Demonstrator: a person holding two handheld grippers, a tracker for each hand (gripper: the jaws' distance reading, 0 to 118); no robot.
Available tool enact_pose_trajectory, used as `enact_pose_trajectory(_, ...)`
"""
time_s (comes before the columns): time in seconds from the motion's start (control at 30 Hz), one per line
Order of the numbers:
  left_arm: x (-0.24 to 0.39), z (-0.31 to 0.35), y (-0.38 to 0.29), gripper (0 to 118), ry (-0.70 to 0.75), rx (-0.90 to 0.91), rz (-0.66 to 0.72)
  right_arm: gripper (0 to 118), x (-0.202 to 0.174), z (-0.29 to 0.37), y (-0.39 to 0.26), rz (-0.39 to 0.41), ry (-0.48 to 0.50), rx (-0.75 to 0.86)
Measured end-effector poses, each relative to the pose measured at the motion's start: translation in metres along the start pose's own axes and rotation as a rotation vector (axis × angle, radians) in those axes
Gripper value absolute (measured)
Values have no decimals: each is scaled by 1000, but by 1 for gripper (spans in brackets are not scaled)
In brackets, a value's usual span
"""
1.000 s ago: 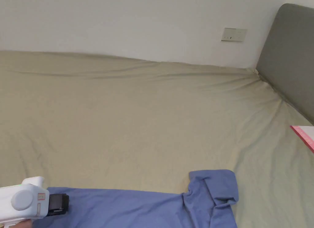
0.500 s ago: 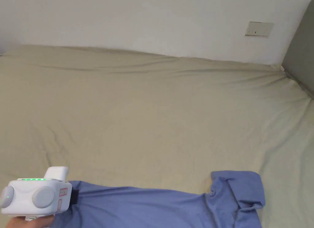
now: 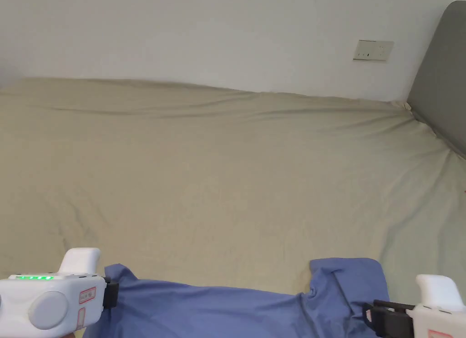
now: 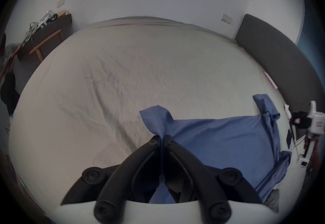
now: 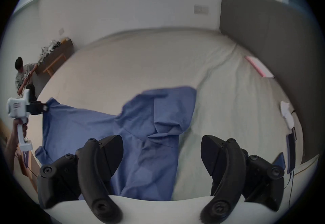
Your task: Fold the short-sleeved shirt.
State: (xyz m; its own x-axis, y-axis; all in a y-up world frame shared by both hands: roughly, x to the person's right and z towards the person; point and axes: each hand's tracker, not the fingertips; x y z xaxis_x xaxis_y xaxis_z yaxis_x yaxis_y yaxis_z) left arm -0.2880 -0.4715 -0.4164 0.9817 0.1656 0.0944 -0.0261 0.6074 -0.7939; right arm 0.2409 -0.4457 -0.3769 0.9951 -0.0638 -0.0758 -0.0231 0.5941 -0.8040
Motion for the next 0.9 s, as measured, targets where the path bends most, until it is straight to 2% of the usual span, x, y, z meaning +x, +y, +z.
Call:
enact_pose_trajectory(0.07, -4, 3, -3, 0, -24, 2, 29, 97, 3, -34, 6, 31, -9, -122)
enact_pose_trajectory(0.17, -9, 6, -4, 0, -28, -3, 36, 97, -3, -81, 16, 70, -41, -172)
enact_pose_trajectory(0.23, -11, 7, -4, 0, -23, -3, 34, 97, -5, -108, 24, 62, -83, -188)
enact_pose_trajectory(0.33, -13, 10, -2, 0, -29, -4, 42, 97, -5, -133, 31, 23, -68, -216)
enact_pose_trajectory(0.37, -13, 11, -2, 0, -32, -4, 43, 93, -13, -125, 34, 10, -60, -194)
enact_pose_trajectory(0.4, -12, 12, -2, 0, -33, -2, 41, 77, -13, -122, 35, -2, -53, -192)
enact_pose_trajectory(0.43, -12, 13, -2, 0, -32, 1, 37, 56, -13, -118, 36, -8, -44, -193)
enact_pose_trajectory(0.47, -11, 14, -2, 0, -33, 0, 32, 18, -12, -113, 36, 10, -56, -185)
enact_pose_trajectory(0.5, -11, 14, -2, 0, -33, -2, 28, 8, -4, -107, 39, 28, -48, -177)
enact_pose_trajectory(0.53, -11, 14, -2, 0, -34, -4, 27, 8, -1, -100, 39, 23, 36, -184)
enact_pose_trajectory(0.57, -11, 15, -4, 0, -36, -5, 25, 8, 4, -93, 40, -3, 31, -190)
enact_pose_trajectory(0.6, -10, 17, -5, 0, -39, -2, 22, 8, 6, -87, 41, 5, 25, -194)
enact_pose_trajectory(0.7, -7, 27, -6, 0, -52, 18, 2, 8, 9, -66, 42, 82, 30, -160)
enact_pose_trajectory(0.73, -7, 32, -7, 0, -59, 26, -6, 8, 9, -58, 44, 85, 36, -144)
enact_pose_trajectory(0.9, -19, 66, -10, 0, -126, 70, -12, 8, 23, -19, 45, 13, 179, -22)
